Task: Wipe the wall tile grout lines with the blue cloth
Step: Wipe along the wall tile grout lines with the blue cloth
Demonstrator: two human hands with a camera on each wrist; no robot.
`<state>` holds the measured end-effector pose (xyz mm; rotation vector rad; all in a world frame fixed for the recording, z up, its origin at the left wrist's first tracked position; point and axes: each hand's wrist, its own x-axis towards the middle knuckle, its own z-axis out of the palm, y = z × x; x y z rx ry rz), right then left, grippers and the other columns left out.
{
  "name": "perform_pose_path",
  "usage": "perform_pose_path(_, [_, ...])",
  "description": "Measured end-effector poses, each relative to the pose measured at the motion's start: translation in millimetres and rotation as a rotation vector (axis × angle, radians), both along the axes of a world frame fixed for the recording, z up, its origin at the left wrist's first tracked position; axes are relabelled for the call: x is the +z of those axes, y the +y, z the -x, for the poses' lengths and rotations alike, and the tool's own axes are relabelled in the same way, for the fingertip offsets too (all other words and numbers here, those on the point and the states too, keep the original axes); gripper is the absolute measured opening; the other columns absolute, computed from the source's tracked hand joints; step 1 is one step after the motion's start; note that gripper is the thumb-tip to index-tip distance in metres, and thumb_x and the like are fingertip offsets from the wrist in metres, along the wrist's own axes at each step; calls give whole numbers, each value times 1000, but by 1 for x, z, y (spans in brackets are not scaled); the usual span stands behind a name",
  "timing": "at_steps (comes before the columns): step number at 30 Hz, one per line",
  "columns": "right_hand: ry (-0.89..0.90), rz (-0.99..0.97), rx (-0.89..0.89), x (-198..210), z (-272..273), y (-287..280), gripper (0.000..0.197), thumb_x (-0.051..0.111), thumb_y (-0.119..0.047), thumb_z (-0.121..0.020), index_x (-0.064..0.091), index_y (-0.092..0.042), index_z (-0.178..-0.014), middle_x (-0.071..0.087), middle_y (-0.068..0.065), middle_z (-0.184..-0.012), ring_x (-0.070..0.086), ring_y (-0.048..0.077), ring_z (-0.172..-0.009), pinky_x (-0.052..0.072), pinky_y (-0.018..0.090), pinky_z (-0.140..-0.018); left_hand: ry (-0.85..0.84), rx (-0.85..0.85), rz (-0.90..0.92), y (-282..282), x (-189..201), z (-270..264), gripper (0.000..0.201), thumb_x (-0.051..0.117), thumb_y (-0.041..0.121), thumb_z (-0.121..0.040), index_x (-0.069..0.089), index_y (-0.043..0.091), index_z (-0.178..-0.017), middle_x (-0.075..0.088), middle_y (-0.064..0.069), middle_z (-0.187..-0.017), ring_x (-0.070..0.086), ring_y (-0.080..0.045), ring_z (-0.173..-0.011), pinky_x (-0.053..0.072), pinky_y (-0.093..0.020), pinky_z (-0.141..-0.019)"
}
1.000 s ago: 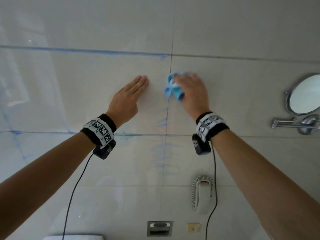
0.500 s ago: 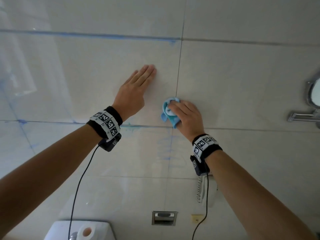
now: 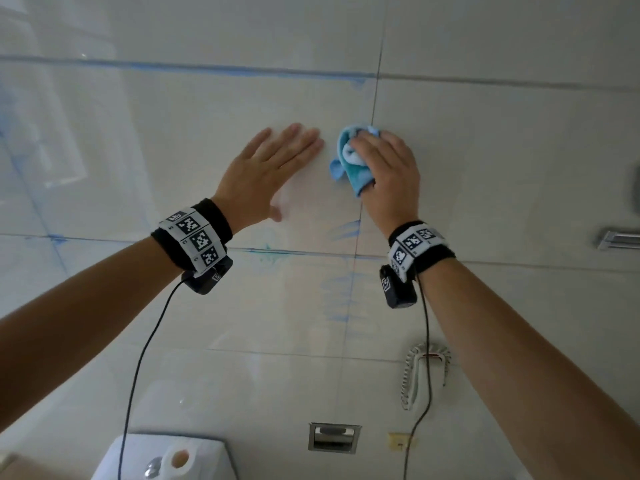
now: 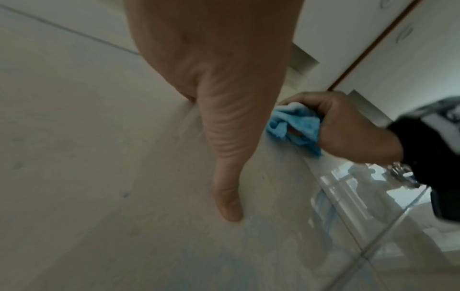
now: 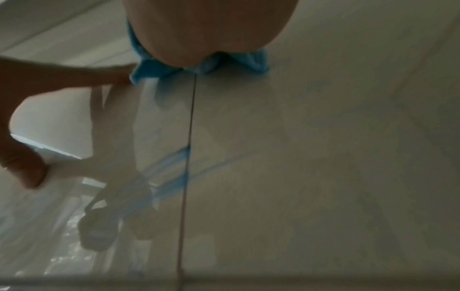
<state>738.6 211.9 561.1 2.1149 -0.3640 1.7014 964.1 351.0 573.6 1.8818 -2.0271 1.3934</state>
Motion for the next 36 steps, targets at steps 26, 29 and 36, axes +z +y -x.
perform_pose_path(26, [-57, -70, 121, -31, -27, 4, 32, 73, -7, -93, 74, -8, -124, 71, 5, -128, 63, 31, -116, 51, 42, -103, 283, 23, 77, 9, -5, 6, 167, 100, 50, -40, -4, 21, -168, -7, 3, -176, -5, -23, -162, 11, -47, -131])
perform_pose_path(29, [97, -93, 167, -91, -34, 9, 42, 77, -5, -87, 72, -11, -128, 70, 6, -131, 60, 28, -121, 47, 37, -107, 292, 23, 81, 8, -8, 5, 166, 100, 49, -41, -3, 21, -168, -6, 4, -176, -4, -22, -162, 11, -47, -131])
perform_pose_path(36, [396, -59, 204, -174, -27, 16, 46, 77, 7, -81, 74, -10, -124, 68, 0, -134, 61, 23, -125, 49, 37, -109, 306, 28, 64, 13, -7, 5, 165, 99, 50, -42, -5, 23, -168, -7, 5, -176, -6, -22, -162, 11, -46, -131])
